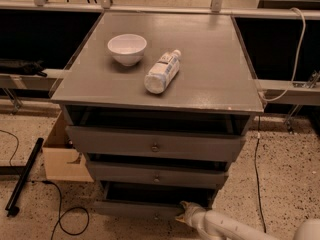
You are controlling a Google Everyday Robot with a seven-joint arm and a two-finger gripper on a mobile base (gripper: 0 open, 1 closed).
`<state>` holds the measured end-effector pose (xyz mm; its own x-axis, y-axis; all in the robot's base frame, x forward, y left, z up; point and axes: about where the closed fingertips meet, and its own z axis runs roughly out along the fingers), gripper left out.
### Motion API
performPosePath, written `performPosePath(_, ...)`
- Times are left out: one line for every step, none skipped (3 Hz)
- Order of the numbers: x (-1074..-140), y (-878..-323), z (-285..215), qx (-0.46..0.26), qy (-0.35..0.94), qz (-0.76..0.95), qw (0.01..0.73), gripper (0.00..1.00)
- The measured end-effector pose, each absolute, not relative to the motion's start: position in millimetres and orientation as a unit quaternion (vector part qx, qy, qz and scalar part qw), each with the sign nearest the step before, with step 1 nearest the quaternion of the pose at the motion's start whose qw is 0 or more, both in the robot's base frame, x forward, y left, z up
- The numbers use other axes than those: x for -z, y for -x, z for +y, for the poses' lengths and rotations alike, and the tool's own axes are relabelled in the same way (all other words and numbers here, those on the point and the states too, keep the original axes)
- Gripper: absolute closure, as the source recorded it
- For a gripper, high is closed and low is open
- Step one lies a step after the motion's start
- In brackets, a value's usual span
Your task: Open bottom drawer
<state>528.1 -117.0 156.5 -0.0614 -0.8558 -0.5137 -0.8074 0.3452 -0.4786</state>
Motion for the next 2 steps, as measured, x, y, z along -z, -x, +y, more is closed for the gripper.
performPosePath(-154.9,-522.9,-116.6,0.035,0.576,0.726,0.375,1.00)
performPosePath(-151.0,-506.9,-120.8,0.042,0.581,0.726,0.365,1.00)
